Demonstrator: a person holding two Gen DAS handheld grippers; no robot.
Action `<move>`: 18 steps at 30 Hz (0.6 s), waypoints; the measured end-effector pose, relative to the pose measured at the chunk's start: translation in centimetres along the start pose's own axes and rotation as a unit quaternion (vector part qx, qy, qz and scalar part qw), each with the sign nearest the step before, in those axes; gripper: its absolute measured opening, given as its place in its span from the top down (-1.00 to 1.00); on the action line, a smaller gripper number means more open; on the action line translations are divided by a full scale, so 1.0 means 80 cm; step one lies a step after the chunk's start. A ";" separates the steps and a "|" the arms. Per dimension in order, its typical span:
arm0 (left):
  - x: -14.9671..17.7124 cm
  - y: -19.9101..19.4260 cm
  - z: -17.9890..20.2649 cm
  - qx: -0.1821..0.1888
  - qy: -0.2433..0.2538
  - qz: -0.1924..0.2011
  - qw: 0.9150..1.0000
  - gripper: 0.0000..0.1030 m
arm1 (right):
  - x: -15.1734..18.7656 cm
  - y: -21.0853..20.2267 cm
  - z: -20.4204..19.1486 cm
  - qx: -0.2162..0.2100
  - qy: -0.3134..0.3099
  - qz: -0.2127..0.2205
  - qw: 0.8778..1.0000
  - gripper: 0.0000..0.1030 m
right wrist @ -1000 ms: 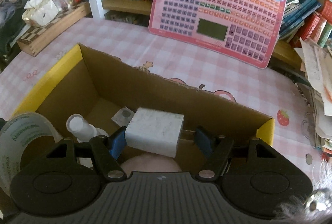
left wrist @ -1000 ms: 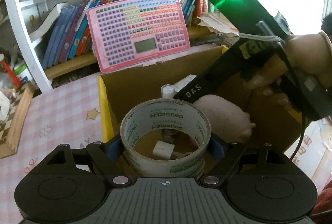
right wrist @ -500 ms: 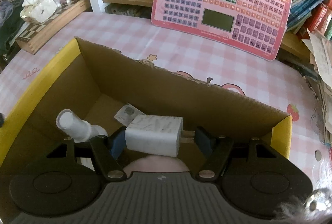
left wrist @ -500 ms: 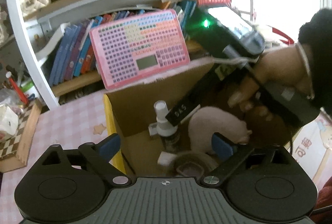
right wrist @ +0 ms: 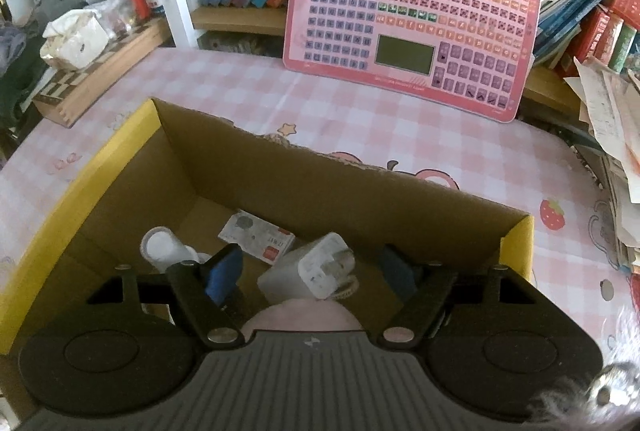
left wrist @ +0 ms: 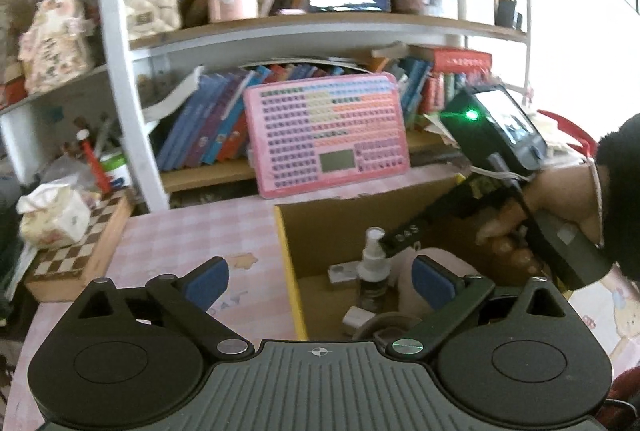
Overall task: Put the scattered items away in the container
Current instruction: 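Release charger from right gripper while left gripper drops tape roll into box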
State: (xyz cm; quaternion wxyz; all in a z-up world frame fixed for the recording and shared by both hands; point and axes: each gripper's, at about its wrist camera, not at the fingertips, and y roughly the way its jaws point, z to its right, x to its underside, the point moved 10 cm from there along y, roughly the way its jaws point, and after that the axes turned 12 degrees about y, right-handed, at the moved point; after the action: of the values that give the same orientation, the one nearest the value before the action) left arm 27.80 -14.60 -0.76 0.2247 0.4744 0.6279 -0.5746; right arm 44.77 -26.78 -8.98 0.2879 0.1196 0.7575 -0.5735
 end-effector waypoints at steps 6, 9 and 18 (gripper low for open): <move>0.007 -0.015 -0.011 -0.018 -0.010 -0.007 1.000 -0.93 | 0.007 -0.011 0.001 -0.001 -0.001 0.007 1.000 -0.45; 0.014 -0.018 -0.015 -0.026 -0.020 -0.016 0.999 -0.93 | 0.010 -0.016 0.000 -0.002 -0.003 0.012 1.000 -0.45; 0.028 -0.030 -0.025 -0.040 -0.054 -0.020 0.998 -0.93 | 0.009 -0.061 0.004 0.008 0.003 0.063 0.998 -0.48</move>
State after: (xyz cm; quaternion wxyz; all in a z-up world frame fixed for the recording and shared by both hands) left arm 25.27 -11.67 -0.94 0.2657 0.4207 0.6465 -0.5784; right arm 41.81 -28.68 -5.56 0.3202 0.1711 0.7449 -0.5597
